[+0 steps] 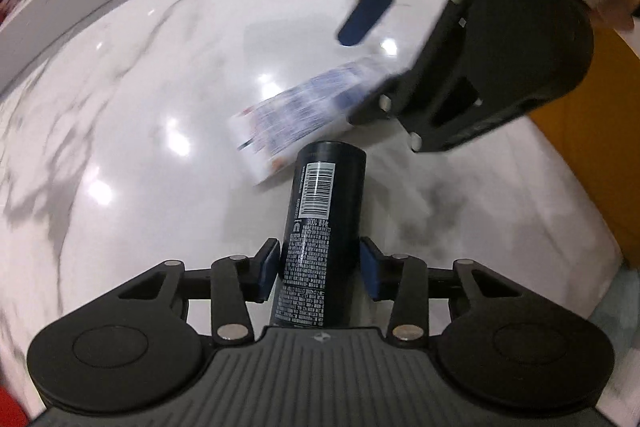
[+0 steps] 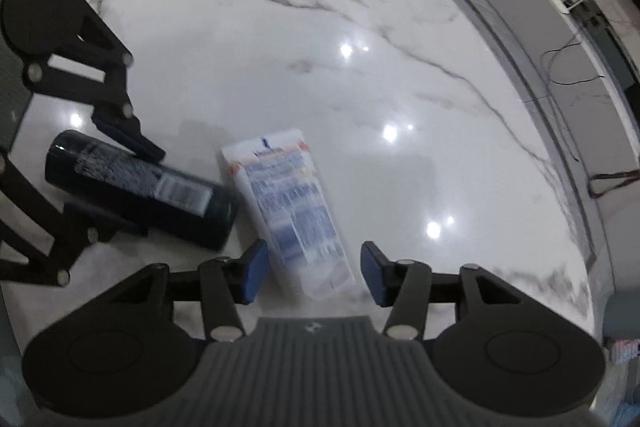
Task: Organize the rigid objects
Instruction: 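Grasp the black spray can with the left tool while the right tool grasps the Vaseline tube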
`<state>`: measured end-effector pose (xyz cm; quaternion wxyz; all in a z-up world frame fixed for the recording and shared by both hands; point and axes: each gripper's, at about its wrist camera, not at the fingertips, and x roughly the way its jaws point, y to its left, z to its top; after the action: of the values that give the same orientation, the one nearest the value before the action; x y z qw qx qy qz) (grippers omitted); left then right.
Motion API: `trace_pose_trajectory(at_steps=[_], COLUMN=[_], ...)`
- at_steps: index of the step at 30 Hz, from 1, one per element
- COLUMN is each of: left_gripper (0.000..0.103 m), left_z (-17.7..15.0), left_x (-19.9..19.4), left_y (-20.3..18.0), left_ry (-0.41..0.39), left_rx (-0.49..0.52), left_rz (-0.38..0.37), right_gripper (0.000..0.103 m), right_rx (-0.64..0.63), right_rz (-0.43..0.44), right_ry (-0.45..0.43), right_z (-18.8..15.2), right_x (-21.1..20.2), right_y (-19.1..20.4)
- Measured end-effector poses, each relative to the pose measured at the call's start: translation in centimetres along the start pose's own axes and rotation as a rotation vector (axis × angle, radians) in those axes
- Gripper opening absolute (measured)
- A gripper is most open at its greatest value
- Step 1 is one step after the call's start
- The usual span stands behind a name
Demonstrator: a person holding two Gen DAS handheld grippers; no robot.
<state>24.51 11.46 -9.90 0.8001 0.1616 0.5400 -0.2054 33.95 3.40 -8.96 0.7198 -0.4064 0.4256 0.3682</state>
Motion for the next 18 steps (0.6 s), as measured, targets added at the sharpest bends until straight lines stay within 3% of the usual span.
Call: trace_pose_trajectory(at_steps=[9,11,14,18], left_gripper=[0.047,0.047,0.047,0.047], left_z=[-1.6,-1.8,-0.9,-1.1], left_x=[-0.3,-0.5,-0.3,-0.3], left_y=[1.9,1.8,1.9,1.8], left_ry=[-0.023,-0.02,-0.009,-0.012], left_rx=[-0.104,-0.121,-0.148,-0.172], left_rz=[-0.011,-0.009,0.001,0.015], right_gripper=[0.052,0.045,0.045,0.047], right_rx=[0.103,0.167,0.331,0.475], right_rz=[0.052,0.035,0.057,0.098], right_ry=[0.052,0.08,0.123,0.111], right_z=[1.0,0.6,-0.4,-2.3], right_x=[2.4,2.2,1.9,1.1], right_y=[-0.6,-0.5,-0.4,1.0])
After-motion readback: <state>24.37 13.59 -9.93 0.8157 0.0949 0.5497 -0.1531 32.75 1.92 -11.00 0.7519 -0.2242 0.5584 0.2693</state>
